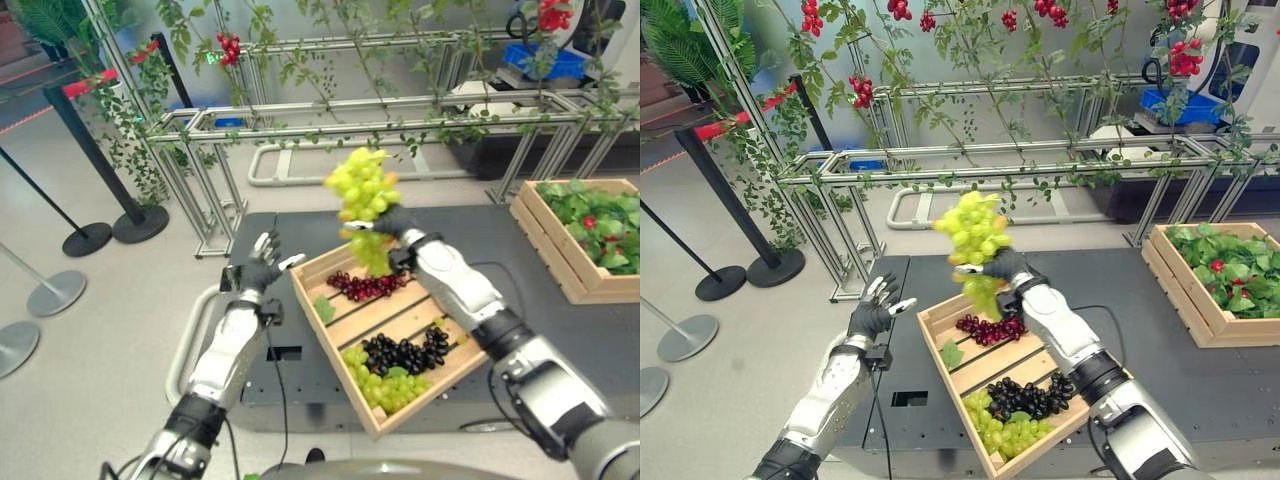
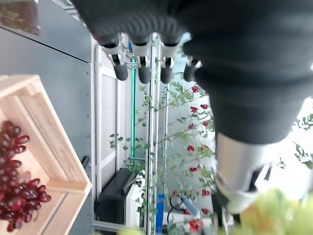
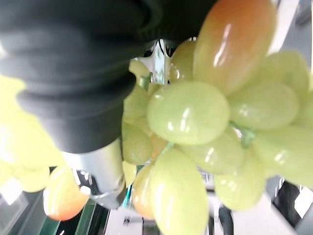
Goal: Pick up the fruits from the basket on one side to the basket on the other side
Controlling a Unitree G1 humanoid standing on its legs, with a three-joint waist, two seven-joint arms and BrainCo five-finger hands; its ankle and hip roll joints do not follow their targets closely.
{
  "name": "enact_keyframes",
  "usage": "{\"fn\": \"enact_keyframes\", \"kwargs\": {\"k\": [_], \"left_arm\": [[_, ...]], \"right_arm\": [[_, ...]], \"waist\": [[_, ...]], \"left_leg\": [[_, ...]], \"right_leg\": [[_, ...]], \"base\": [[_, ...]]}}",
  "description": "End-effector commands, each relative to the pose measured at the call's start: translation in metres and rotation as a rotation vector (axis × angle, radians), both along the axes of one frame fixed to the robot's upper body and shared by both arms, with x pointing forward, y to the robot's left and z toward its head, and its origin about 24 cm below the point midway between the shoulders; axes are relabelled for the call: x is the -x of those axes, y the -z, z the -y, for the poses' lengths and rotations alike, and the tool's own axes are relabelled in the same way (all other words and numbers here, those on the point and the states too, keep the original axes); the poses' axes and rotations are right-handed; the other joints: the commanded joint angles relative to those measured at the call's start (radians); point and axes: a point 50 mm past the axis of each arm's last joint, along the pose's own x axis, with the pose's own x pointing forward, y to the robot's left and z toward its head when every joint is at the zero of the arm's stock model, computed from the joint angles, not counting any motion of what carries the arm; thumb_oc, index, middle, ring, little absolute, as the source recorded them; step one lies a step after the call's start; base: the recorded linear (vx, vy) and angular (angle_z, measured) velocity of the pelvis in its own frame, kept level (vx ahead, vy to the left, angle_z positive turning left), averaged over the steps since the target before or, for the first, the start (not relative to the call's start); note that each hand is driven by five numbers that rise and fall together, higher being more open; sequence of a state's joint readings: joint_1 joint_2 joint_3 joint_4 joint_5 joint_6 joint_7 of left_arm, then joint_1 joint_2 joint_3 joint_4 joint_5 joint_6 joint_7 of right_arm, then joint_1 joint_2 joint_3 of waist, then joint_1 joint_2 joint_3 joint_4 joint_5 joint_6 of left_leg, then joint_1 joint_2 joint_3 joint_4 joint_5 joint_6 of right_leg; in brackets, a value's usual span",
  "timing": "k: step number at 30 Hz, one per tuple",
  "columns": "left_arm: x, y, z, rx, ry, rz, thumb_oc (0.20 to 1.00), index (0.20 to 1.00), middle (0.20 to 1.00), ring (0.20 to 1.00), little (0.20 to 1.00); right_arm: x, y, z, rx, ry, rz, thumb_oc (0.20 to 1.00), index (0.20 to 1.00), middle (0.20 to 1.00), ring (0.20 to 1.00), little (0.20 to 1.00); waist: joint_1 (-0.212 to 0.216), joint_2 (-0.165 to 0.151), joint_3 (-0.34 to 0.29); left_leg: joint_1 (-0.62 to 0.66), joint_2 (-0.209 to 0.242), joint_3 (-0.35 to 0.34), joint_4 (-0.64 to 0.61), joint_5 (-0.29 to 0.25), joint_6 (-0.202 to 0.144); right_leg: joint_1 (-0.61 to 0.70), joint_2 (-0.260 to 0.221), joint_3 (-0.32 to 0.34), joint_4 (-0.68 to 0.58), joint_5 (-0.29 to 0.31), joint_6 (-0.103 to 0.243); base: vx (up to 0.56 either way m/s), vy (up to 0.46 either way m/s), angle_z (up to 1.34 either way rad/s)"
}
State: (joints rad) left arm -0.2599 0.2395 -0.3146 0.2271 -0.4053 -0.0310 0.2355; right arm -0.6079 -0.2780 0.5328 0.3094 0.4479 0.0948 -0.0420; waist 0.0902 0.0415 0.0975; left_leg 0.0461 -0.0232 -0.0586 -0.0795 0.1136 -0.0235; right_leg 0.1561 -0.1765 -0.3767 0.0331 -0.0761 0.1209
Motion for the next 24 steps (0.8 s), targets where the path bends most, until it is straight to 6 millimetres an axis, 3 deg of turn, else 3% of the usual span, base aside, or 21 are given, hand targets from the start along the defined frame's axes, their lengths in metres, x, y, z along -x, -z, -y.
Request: {"fn": "enact_keyframes", "kwargs": {"k": [1,13,24], "left_arm": [[-0.017,-0.024,0.017,-0.024,0.051,0.103,1.000,1.000,1.000,1.000,1.000],[-0.020,-0.024,0.047,0.000,0.134,0.080,1.000,1.000,1.000,1.000,1.000],[-0.021,-0.019,0.049,0.013,0.120,0.053,1.000,1.000,1.000,1.000,1.000]], "right_arm": [[-0.005,-0.048,-0.034,-0.024,-0.111,0.189,0.200,0.200,0.200,0.200,0.200],[0.018,-0.038,-0.094,-0.084,-0.278,0.096,0.200,0.200,0.200,0.200,0.200],[0.015,-0.043,-0.102,-0.152,-0.251,0.063,0.200,0.200,0.200,0.200,0.200]], "waist": [[-0.007,-0.058,-0.046],[0.006,-0.065,-0.037],[0.016,-0.073,-0.034]], "left_leg": [[0.000,-0.003,-0.020,0.110,-0.201,-0.042],[-0.003,-0.007,-0.029,0.119,-0.202,-0.042],[-0.010,-0.012,-0.034,0.129,-0.205,-0.040]], "right_leg": [[0.003,-0.098,-0.017,0.017,0.008,0.053],[0.004,-0.095,-0.019,0.022,0.006,0.048],[0.002,-0.099,-0.020,0.028,0.008,0.050]], "base": [[0.00,0.000,0.00],[0.00,0.000,0.00],[0.00,0.000,0.00]]}}
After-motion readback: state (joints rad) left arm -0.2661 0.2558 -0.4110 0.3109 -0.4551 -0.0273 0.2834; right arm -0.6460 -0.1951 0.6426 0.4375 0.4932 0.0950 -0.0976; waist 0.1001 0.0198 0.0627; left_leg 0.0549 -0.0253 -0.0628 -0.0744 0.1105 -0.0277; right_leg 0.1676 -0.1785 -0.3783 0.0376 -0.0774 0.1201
